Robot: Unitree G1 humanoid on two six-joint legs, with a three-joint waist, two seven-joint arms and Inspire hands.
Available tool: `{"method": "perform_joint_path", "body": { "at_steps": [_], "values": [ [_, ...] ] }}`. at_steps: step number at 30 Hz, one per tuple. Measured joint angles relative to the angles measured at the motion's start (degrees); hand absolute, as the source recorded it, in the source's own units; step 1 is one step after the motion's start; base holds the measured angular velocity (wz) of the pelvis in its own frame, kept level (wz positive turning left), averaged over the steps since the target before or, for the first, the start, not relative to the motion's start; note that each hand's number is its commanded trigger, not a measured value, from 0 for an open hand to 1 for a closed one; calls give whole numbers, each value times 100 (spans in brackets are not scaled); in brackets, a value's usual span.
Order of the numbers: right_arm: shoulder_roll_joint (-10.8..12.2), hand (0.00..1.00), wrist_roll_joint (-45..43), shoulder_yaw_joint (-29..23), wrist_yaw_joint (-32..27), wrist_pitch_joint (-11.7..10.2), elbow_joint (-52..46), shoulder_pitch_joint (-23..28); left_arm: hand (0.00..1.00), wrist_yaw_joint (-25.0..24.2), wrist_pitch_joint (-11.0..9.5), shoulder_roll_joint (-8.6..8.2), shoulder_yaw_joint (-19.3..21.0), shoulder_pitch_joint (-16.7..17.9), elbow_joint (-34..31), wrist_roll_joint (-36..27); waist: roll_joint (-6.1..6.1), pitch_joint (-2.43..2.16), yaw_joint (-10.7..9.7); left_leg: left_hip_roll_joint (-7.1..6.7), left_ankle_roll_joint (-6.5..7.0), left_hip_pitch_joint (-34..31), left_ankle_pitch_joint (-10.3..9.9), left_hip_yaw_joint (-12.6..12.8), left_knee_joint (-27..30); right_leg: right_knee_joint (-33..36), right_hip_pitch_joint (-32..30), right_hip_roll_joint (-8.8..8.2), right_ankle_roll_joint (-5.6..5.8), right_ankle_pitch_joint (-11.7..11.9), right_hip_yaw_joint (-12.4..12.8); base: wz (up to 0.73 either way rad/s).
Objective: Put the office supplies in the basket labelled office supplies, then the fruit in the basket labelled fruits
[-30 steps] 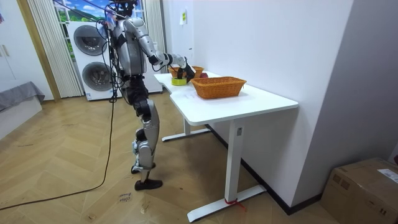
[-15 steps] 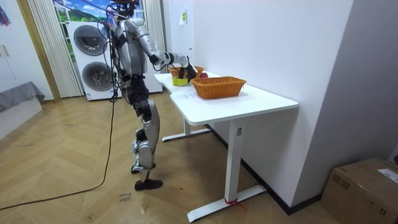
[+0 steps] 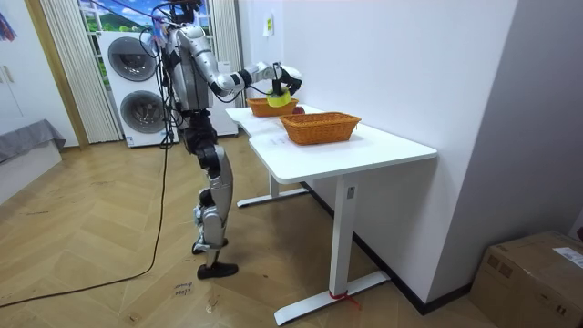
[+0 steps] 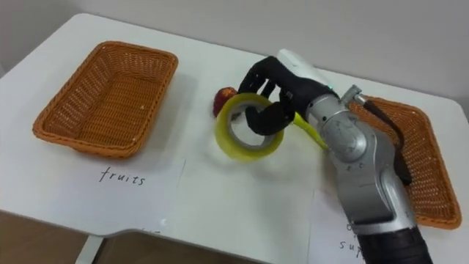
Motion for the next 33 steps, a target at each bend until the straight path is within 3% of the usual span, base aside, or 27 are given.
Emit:
{"method": "perform_joint_path", "body": {
  "at_steps": [6,20,26,33],
  "values": [
    [-113,100,0,-312,-115,-77,-28,3,0,-45,-82,-44,94,62,3,-1,51,-54,-39,6,0,47,0,60,0,6,27,0,1,1,28,-4],
    [-246,100,657,-931,-972,-247,101,157,0,4,-123,-77,280,242,154,-57,72,-12,-261,11,0,132,-3,53,-47,-1,147,10,1,1,85,1],
    [-390,100,621,-1317,-1437,-347,479,317,0,-2,-131,-72,517,247,154,-116,46,-14,-345,17,0,170,-3,147,-98,-3,115,12,2,2,144,-8],
    [-431,100,676,-1556,-1817,-364,827,577,0,16,-137,-73,697,293,147,-119,23,-18,-584,32,1,199,-2,225,-127,-2,87,11,4,1,165,-6]
  ]
}}
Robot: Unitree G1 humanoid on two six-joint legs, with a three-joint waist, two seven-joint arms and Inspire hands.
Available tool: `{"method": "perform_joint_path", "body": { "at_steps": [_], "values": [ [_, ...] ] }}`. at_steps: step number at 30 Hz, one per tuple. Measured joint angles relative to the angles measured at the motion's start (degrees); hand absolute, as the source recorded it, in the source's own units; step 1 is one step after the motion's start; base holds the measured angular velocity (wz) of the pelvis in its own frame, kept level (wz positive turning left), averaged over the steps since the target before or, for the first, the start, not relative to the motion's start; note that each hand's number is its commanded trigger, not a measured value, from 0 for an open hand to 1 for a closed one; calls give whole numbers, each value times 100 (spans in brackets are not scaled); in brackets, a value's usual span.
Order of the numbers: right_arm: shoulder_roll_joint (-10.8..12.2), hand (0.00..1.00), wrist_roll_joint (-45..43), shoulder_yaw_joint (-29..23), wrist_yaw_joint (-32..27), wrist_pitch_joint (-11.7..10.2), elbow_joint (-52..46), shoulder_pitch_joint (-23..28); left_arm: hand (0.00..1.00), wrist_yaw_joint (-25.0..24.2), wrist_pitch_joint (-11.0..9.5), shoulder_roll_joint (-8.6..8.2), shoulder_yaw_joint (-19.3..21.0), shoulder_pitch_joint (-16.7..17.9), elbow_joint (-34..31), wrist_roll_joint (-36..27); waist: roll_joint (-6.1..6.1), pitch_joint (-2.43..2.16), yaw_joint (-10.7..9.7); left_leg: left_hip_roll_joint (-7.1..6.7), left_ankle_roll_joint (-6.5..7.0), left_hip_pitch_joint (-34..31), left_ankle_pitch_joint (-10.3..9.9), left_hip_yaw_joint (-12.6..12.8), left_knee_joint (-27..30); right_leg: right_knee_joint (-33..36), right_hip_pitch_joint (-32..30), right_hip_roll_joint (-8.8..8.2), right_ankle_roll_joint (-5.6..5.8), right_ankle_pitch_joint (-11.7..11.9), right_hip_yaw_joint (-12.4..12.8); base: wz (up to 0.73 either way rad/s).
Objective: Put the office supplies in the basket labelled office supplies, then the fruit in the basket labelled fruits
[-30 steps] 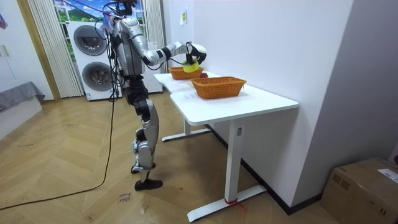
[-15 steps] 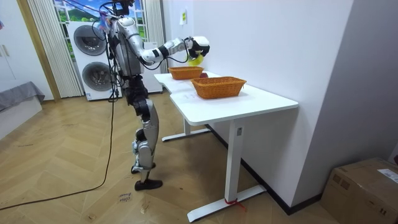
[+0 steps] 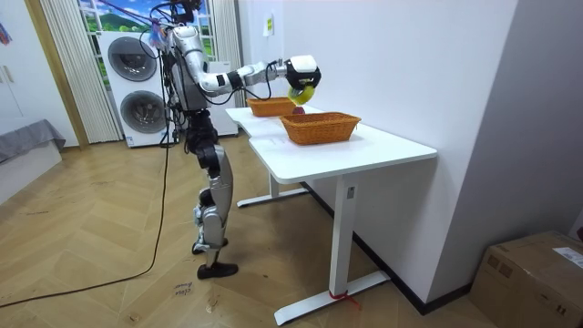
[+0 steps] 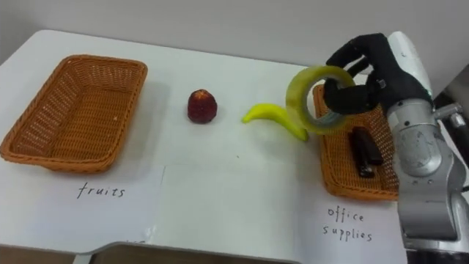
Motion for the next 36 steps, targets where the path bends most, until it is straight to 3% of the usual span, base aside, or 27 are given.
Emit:
{"method": "perform_joint_path", "body": {
  "at_steps": [11,19,24,31,36],
  "values": [
    [-199,100,143,-176,-92,0,337,0,0,12,-97,2,197,44,-17,10,-75,-53,-150,14,0,31,0,84,2,20,-10,6,0,0,116,-4],
    [-203,100,419,-499,-193,-3,336,0,0,5,-97,15,241,136,-18,7,-23,-17,-182,12,0,102,-4,77,-11,20,23,20,0,0,149,0],
    [-203,100,419,-516,-238,-3,353,0,0,13,-96,16,240,176,-14,6,-21,-17,-199,8,1,103,-3,77,-9,9,22,21,0,0,151,0],
    [-203,100,375,-515,-248,1,367,299,0,79,-91,14,243,173,18,-5,-67,-33,-201,6,2,107,-1,87,-8,12,24,16,0,0,156,0],
    [-203,100,295,-516,-240,5,396,343,0,81,-88,15,243,149,35,-6,-115,-5,-220,5,2,99,-1,90,3,20,26,15,2,-2,164,0]
  ]
}}
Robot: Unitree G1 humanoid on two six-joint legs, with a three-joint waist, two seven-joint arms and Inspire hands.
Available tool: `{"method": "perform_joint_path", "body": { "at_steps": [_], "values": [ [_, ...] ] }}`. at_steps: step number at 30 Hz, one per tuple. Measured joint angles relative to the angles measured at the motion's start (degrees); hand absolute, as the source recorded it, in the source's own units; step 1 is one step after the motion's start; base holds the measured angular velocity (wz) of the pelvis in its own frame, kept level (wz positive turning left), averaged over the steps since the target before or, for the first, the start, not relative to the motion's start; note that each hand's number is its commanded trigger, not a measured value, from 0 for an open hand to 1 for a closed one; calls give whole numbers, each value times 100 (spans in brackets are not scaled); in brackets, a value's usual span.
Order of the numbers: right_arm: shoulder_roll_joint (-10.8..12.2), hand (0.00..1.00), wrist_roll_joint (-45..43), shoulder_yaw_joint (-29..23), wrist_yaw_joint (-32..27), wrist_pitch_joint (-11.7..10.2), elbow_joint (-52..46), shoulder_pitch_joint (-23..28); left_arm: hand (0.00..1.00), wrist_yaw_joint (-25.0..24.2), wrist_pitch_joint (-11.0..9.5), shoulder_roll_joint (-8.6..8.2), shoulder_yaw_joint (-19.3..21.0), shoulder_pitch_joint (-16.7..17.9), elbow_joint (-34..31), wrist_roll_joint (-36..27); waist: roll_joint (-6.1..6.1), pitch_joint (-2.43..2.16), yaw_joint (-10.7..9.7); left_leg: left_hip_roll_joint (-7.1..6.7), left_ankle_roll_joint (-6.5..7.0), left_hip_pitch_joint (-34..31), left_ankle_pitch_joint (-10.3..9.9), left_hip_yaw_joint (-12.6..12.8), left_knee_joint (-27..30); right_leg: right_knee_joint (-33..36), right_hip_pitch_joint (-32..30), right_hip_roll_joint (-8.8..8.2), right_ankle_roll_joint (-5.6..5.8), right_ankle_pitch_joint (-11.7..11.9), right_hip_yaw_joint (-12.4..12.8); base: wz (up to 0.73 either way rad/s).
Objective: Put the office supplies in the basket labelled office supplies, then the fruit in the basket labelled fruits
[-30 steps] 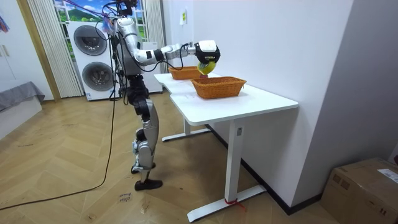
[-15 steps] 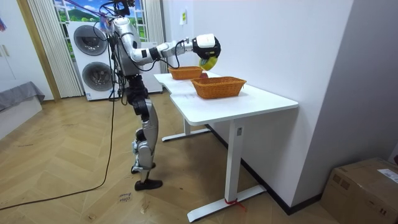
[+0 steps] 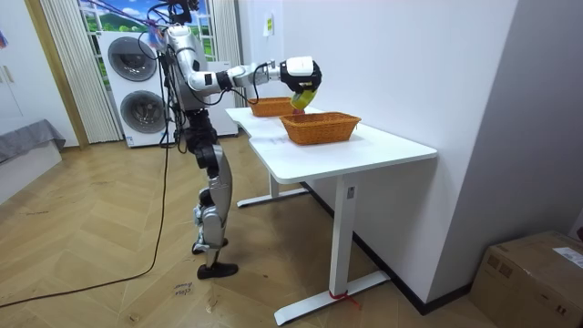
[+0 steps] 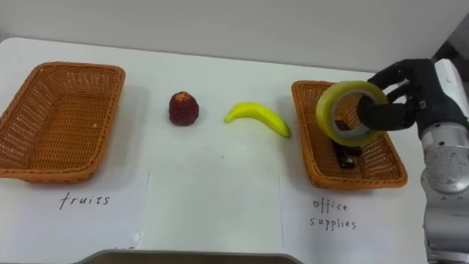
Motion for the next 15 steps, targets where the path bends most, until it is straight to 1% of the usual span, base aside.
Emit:
{"method": "perform_joint_path", "body": {
  "at_steps": [4,8,9,10,11,12,13,15],
  "values": [
    [0,100,-13,0,8,0,2,9,0,-14,-1,0,-2,-18,0,-100,-22,-2,3,-4,0,-1,-2,-1,0,-10,10,3,1,0,15,0],
    [0,100,-207,2,10,0,13,12,0,-52,1,1,-4,-56,4,-232,1,2,25,-5,0,-11,-2,-1,3,-6,6,5,1,0,18,0],
    [1,85,-335,6,14,1,18,12,0,-84,2,0,-6,-58,8,-257,11,4,34,-4,0,-21,-2,-1,3,-6,-3,6,1,0,17,0],
    [0,60,-406,6,14,1,43,12,0,-98,5,0,-7,-86,8,-295,22,5,39,-2,0,-36,-2,-3,3,-6,-16,8,1,0,10,0],
    [0,25,-418,6,15,0,71,12,0,-103,7,0,-7,-96,8,-309,27,5,44,-1,0,-43,-2,-4,4,-6,-20,8,1,0,6,0],
    [0,4,-455,6,27,1,157,12,0,-113,13,0,-7,-101,8,-311,37,2,56,1,0,-52,-1,-3,5,-5,-26,8,1,0,4,0],
    [0,0,-506,12,73,14,242,12,0,-123,24,-1,-7,-119,8,-313,48,-3,68,3,-1,-64,-1,-4,4,-2,-37,8,1,0,1,0],
    [0,0,-552,54,150,56,317,12,0,-134,48,-1,-7,-127,8,-318,75,-16,69,3,-1,-79,-1,-2,5,1,-63,7,0,0,3,0]
  ]
}}
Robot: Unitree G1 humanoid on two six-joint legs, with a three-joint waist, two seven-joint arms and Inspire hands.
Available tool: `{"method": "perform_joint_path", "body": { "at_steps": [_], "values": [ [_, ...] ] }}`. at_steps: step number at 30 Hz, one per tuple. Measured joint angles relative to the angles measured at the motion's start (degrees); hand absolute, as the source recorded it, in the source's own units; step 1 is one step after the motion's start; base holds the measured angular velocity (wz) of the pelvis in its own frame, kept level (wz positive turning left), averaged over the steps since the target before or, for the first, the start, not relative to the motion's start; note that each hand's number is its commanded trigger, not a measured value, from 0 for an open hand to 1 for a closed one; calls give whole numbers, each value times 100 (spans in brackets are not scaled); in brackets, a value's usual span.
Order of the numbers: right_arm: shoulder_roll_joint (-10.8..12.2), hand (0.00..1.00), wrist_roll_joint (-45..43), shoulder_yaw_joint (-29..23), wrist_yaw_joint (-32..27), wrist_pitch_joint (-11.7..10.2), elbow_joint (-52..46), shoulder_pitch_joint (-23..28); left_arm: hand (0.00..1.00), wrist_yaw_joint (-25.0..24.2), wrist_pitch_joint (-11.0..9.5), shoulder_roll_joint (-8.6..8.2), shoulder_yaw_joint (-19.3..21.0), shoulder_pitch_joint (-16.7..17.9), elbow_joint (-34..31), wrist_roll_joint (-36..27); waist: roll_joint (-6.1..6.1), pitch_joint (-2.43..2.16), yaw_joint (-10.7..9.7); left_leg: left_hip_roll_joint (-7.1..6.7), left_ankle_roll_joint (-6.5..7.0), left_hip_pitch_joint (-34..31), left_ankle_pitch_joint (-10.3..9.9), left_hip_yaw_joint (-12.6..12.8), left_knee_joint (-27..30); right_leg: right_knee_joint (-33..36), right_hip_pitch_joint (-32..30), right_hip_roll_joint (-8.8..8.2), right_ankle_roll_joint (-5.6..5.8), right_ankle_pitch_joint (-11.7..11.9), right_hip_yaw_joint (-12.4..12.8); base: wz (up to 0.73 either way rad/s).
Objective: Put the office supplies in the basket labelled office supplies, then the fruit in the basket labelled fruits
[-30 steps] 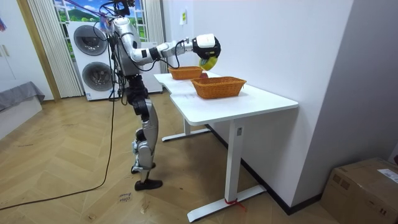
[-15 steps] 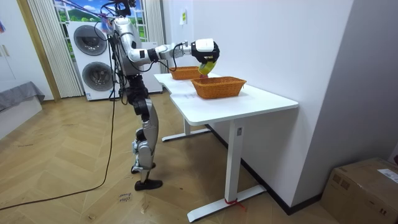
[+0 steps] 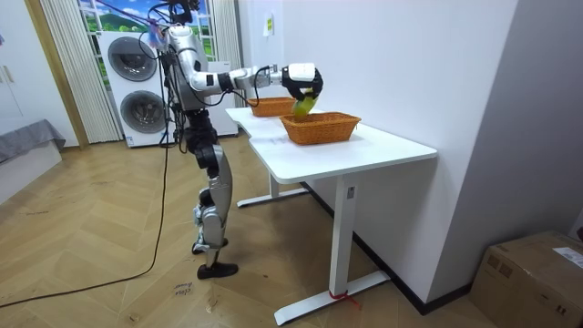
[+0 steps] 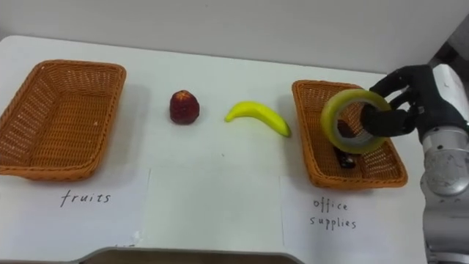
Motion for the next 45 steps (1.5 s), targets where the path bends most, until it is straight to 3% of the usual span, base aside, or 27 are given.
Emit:
{"method": "perform_joint_path", "body": {
  "at_steps": [3,16,38,45],
  "values": [
    [0,0,-6,86,142,4,88,0,0,0,6,1,0,-27,-1,-4,35,-18,-2,0,0,0,2,2,1,19,-31,-5,0,0,2,0],
    [1,0,-37,95,323,11,105,0,0,-14,8,1,1,-75,-1,-27,-52,2,5,-1,0,-4,0,4,12,0,-38,-1,0,0,13,0],
    [0,0,-16,92,356,11,98,-1,0,-3,9,4,1,-93,-8,-65,-46,4,3,6,-1,-2,0,7,-13,52,-38,3,0,0,4,0],
    [0,0,488,69,321,-12,-387,-130,0,-11,-40,28,4,-77,-11,-67,14,4,6,7,0,8,0,6,9,82,-38,-3,0,0,3,0]
  ]
}}
